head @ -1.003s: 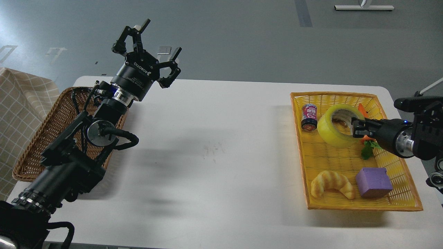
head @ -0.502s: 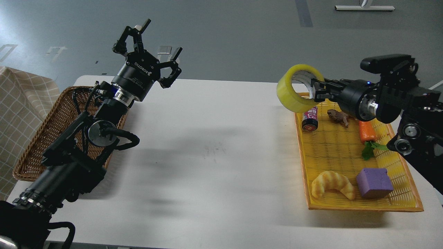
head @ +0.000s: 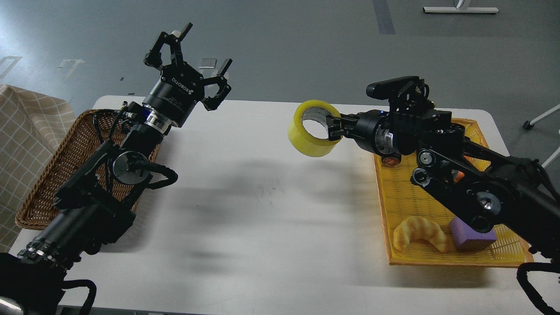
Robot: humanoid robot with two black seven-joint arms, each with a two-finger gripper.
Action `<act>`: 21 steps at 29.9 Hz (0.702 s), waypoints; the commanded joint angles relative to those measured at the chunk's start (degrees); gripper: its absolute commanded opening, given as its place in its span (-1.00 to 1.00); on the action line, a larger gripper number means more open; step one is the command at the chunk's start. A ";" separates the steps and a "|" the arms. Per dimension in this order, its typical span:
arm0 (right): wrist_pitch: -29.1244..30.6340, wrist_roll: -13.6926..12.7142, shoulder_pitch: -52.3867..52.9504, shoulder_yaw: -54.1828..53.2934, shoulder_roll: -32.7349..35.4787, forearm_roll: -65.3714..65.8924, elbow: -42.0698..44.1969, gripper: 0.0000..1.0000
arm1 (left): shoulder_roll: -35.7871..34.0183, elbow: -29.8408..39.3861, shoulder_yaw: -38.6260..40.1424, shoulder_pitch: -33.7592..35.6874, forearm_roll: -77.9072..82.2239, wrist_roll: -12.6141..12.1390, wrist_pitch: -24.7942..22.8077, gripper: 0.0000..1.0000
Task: Place and transfer tape with both arms
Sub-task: 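Lift the tape roll and carry it toward the table center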
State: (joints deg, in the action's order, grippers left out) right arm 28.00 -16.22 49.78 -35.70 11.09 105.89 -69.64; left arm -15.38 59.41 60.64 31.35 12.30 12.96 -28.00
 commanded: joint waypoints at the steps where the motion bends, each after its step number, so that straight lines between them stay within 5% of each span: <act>1: 0.00 0.05 0.85 1.59 -4.05 0.02 3.89 -1.00 | 0.00 0.00 0.01 0.02 0.00 0.04 0.00 0.96; 8: 0.00 0.05 0.94 4.75 -10.90 0.55 9.25 -1.00 | 0.27 0.00 0.01 0.02 0.00 -0.04 0.00 0.96; 21: 0.00 -0.04 -0.73 5.29 -11.09 0.81 12.69 -1.00 | 0.27 0.00 0.01 0.02 0.00 0.04 0.00 0.96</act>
State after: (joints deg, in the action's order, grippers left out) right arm 28.00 -16.25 49.71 -30.48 0.00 106.69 -57.30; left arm -15.19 59.41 60.64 31.38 12.30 12.94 -28.00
